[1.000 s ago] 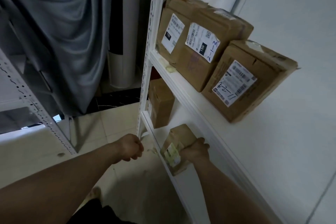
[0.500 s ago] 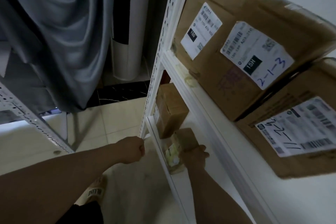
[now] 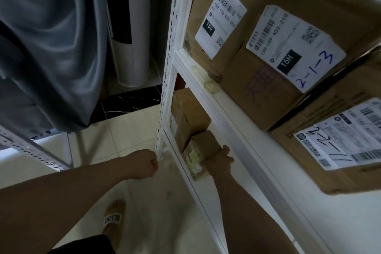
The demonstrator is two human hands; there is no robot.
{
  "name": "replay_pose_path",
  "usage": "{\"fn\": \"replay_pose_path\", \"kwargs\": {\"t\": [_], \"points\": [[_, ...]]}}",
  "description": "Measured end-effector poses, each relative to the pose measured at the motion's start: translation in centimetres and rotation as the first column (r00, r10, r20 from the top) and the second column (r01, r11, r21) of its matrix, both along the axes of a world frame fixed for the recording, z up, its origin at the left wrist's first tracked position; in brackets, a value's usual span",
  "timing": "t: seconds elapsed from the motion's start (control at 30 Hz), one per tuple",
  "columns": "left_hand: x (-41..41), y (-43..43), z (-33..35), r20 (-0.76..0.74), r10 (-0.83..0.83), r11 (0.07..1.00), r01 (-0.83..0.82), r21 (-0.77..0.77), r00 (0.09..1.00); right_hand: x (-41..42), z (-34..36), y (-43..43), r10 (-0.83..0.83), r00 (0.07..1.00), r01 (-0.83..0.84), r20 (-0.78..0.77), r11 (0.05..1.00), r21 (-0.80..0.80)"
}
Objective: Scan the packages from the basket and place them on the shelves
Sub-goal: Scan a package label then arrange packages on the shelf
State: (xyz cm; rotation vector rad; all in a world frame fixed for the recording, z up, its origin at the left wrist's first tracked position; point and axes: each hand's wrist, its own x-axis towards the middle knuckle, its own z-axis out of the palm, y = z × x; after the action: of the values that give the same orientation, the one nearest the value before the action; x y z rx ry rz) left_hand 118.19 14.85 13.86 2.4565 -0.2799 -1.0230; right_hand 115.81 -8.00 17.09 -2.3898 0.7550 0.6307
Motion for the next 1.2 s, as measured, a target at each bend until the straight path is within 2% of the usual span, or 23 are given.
{"fn": "replay_pose_path", "kwargs": {"t": [0.13,0.17,0.3,0.47,0.6,0.7,0.8,0.97,1.03,1.13,1.2], "points": [[-1.6,-1.0,1.7,0.017,0.040,0.999,-0.040,-0.004,0.999,-1.9,-0.7,-1.3,-0.005,1.000,0.005,-0.011,0.999,-0.037],[-2.2,-1.4,2.3,0.018,0.045,0.999,-0.045,-0.002,0.999,-3.0,-1.4,-1.9,-0.011,0.999,0.012,0.037,0.999,-0.032],[-6.3,-4.2,4.7,-0.004,0.080,0.996,-0.080,-0.039,0.997,-9.5,-2.9,-4.5,-0.196,0.969,0.196,0.151,0.981,0.017],[-13.9,-8.6,5.8,-0.042,0.058,0.991,-0.062,-0.118,0.997,-22.3,-4.6,-10.2,-0.271,0.962,0.271,0.030,0.963,0.006],[-20.8,-12.3,5.7,-0.091,-0.064,0.992,0.054,-0.110,0.994,-34.3,-4.6,-15.4,-0.421,0.901,0.431,-0.102,0.895,0.115],[-26.3,-15.3,5.9,-0.084,-0.197,0.975,0.186,-0.120,0.977,-44.0,-3.8,-17.6,-0.550,0.814,0.578,-0.187,0.800,0.159],[-32.5,-17.8,6.0,-0.081,-0.316,0.940,0.301,-0.158,0.945,-54.4,-2.5,-17.3,-0.679,0.722,0.691,-0.130,0.711,0.130],[-44.4,-18.8,4.5,-0.158,-0.470,0.876,0.438,-0.203,0.868,-71.4,-2.5,-13.4,-0.869,0.490,0.870,-0.075,0.481,0.108],[-49.1,-18.4,3.4,-0.201,-0.499,0.862,0.459,-0.213,0.843,-77.0,-3.3,-11.5,-0.914,0.397,0.914,-0.088,0.385,0.129],[-55.2,-17.0,1.6,-0.296,-0.484,0.875,0.454,-0.166,0.824,-83.4,-4.7,-8.7,-0.947,0.257,0.960,-0.193,0.226,0.168],[-58.1,-16.4,0.3,-0.347,-0.452,0.891,0.430,-0.143,0.822,-85.9,-5.6,-7.8,-0.944,0.218,0.968,-0.246,0.177,0.178]]}}
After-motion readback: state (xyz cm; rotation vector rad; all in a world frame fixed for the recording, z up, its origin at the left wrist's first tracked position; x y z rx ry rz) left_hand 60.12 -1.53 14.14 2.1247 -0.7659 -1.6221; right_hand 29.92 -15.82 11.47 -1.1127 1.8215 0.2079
